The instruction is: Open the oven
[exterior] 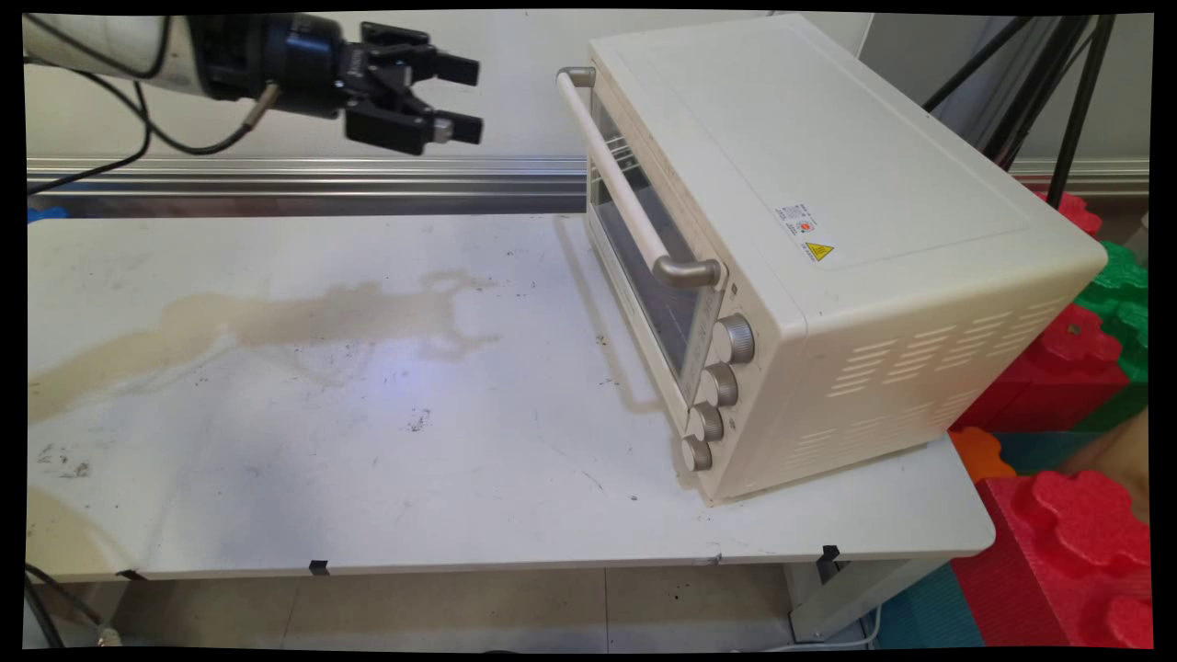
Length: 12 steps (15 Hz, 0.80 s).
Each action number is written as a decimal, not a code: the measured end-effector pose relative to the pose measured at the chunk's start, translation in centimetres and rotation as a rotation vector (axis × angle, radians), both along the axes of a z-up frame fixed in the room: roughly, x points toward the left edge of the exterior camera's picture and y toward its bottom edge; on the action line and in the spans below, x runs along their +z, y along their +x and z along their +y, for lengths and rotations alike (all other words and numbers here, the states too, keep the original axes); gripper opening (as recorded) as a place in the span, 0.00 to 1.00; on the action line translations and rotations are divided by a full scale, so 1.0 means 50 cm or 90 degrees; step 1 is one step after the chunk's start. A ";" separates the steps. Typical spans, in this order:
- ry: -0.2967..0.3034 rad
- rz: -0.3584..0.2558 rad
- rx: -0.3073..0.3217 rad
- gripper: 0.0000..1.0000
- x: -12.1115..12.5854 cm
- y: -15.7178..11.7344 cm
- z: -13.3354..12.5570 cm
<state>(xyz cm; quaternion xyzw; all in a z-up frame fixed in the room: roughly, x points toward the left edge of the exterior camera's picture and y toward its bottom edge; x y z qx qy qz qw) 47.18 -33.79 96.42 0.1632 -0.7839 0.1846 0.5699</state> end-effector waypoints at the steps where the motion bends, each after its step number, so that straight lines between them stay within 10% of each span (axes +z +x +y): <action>1: 0.001 0.001 0.001 1.00 -0.001 -0.014 -0.011; 12: 0.011 -0.002 0.009 1.00 -0.039 -0.131 -0.112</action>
